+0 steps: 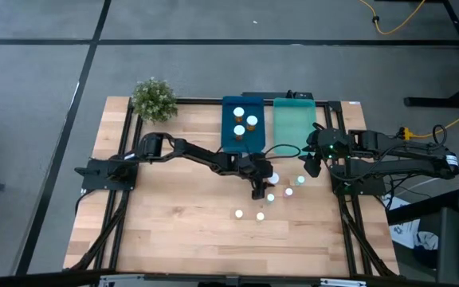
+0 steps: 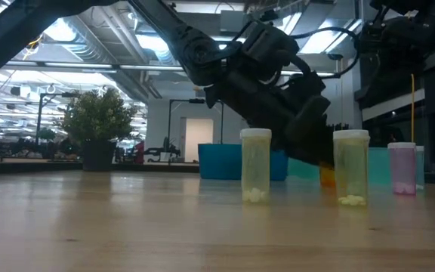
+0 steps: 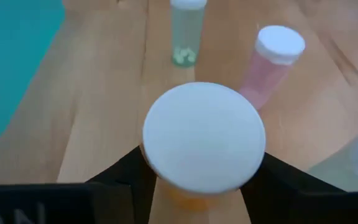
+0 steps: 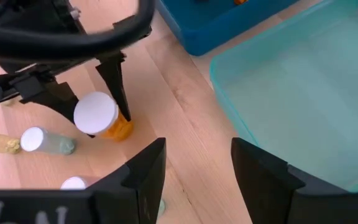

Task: Pick and place medicine bottles into bin by pill shape (circle, oval)
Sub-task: Put the large orange medicine bottle into the blue bin

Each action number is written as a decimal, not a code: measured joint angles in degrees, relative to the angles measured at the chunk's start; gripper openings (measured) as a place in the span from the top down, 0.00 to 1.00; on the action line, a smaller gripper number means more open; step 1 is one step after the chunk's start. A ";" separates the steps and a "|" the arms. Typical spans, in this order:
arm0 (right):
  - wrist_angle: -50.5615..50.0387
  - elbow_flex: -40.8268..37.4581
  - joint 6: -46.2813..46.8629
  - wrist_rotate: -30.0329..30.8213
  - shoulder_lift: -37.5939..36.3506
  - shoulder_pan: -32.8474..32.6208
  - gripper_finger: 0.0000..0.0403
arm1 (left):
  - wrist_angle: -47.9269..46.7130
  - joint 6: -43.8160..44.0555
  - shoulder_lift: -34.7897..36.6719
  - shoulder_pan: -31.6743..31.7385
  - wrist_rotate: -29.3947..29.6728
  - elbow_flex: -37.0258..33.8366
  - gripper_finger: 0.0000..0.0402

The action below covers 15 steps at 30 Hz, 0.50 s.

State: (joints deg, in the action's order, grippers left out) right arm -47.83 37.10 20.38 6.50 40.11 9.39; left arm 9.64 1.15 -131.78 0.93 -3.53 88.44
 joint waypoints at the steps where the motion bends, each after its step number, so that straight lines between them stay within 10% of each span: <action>1: 0.00 0.00 -0.02 0.00 -0.01 0.00 0.55 | -0.28 0.02 0.24 0.02 0.09 -0.04 0.57; 15: 0.01 0.00 0.00 0.00 -0.01 0.00 0.55 | -17.85 -9.10 16.97 5.32 9.46 -0.04 0.58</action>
State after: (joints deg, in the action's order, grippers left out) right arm -47.82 37.10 20.38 6.50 40.10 9.39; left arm -8.21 -7.95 -114.81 6.25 5.94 88.40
